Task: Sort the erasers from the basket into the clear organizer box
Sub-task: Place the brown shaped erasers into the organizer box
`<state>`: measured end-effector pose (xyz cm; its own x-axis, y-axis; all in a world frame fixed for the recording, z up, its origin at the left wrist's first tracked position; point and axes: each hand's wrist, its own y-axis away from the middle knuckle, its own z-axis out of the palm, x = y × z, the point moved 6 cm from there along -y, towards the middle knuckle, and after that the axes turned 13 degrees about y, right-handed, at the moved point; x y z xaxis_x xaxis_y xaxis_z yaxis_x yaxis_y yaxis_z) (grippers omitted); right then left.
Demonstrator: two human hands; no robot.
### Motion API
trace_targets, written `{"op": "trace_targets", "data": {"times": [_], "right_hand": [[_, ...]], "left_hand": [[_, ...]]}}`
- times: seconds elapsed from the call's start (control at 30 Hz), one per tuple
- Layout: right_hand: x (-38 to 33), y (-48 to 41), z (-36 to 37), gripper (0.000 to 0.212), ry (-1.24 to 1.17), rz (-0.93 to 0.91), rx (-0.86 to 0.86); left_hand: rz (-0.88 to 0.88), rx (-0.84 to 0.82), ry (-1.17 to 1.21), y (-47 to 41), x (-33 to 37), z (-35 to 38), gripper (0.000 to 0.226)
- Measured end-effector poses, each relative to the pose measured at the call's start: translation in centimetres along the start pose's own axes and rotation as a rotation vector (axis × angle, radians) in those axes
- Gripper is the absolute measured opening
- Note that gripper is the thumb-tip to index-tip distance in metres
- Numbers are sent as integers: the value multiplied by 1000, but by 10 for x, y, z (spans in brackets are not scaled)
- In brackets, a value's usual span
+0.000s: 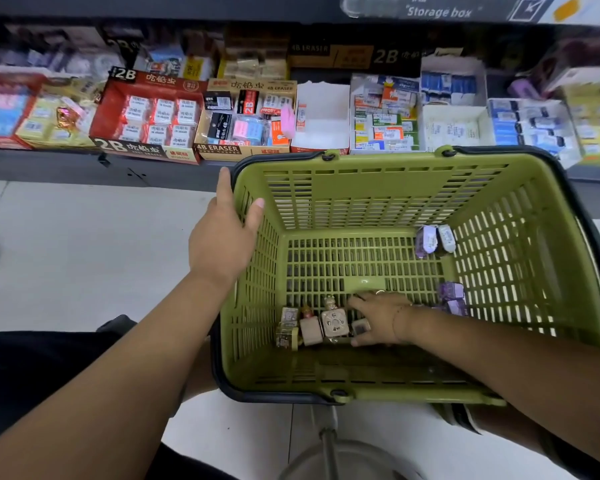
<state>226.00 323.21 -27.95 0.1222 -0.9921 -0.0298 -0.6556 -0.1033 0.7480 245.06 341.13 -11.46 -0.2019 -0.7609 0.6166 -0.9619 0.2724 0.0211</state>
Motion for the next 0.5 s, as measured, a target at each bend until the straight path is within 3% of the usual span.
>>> {"op": "trace_targets", "data": {"times": [0.17, 0.3, 0.4, 0.47, 0.5], "right_hand": [[16, 10, 6, 63, -192, 31, -189], [18, 21, -7, 40, -447, 20, -151], [22, 32, -46, 29, -723, -20, -34], [23, 38, -89, 29, -836, -89, 73], [22, 41, -109, 29, -882, -127, 114]], "left_hand": [[10, 11, 10, -1, -1, 0, 70], [-41, -23, -39, 1, -2, 1, 71], [294, 70, -192, 12, 34, -6, 70], [433, -149, -57, 23, 59, 11, 76], [361, -359, 65, 29, 65, 26, 81]]}}
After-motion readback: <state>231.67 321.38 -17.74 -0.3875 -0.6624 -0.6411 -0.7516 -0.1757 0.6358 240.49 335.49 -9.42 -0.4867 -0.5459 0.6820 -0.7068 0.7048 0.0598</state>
